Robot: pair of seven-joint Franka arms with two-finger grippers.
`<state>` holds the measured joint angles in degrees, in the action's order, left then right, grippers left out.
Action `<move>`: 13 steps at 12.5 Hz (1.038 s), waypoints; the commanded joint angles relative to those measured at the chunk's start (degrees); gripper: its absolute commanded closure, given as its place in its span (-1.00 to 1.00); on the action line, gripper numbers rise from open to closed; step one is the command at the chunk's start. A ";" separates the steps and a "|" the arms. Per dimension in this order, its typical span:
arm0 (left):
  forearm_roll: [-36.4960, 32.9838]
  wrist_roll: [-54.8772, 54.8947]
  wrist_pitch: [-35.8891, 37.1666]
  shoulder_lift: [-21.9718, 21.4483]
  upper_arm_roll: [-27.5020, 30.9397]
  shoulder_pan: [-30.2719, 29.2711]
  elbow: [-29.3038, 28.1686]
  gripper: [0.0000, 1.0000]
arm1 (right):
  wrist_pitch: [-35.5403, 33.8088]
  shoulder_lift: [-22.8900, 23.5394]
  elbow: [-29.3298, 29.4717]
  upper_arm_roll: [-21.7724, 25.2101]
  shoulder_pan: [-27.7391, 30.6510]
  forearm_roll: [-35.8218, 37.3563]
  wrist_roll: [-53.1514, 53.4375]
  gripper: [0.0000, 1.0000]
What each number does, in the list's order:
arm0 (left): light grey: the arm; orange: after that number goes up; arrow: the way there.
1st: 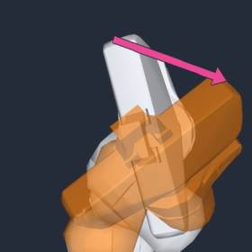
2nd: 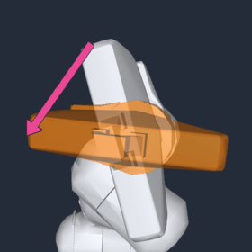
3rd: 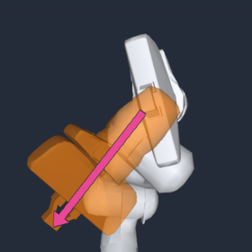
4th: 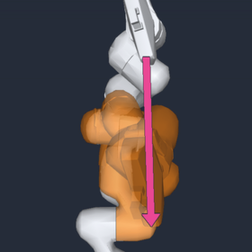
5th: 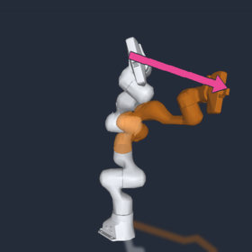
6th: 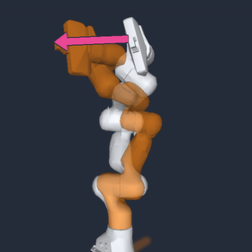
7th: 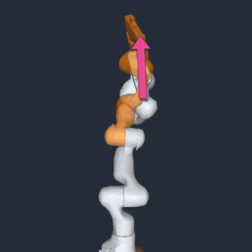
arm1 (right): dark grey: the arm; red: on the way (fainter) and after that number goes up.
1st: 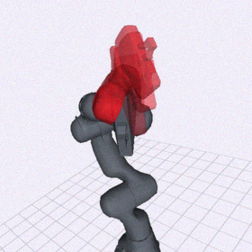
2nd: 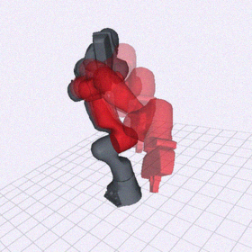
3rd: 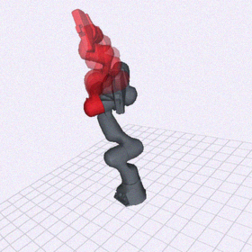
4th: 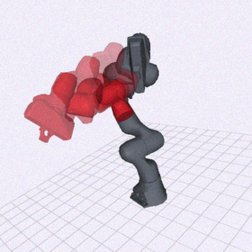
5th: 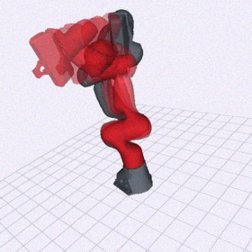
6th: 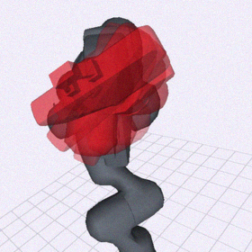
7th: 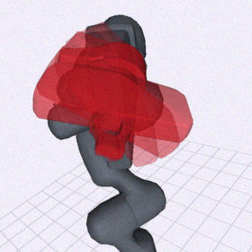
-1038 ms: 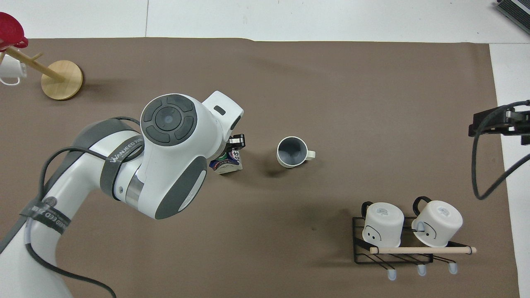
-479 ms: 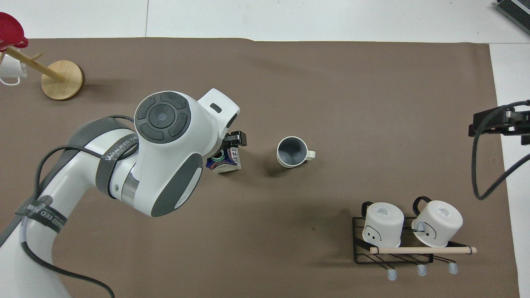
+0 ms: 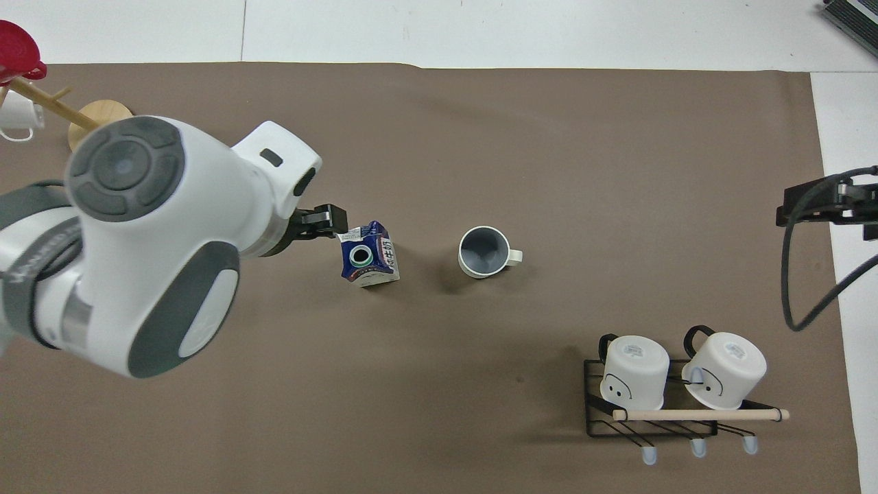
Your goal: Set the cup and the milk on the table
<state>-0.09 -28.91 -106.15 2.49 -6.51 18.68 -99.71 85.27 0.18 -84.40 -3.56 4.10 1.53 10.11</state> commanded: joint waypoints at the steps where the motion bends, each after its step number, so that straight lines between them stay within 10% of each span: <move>1: 0.79 7.17 5.76 -3.53 0.01 -5.29 0.12 -1.00 | -1.15 0.44 1.08 -0.31 0.38 -0.56 -0.62 -1.00; 13: 0.97 24.17 15.98 -8.90 0.71 -18.85 0.66 -1.00 | -1.15 0.44 1.08 -0.22 0.47 -0.56 -0.79 -1.00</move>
<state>0.28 -5.09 -91.13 -6.00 -5.55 0.27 -99.27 85.27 0.18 -84.40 -3.56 4.10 1.53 10.11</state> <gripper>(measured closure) 0.000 0.000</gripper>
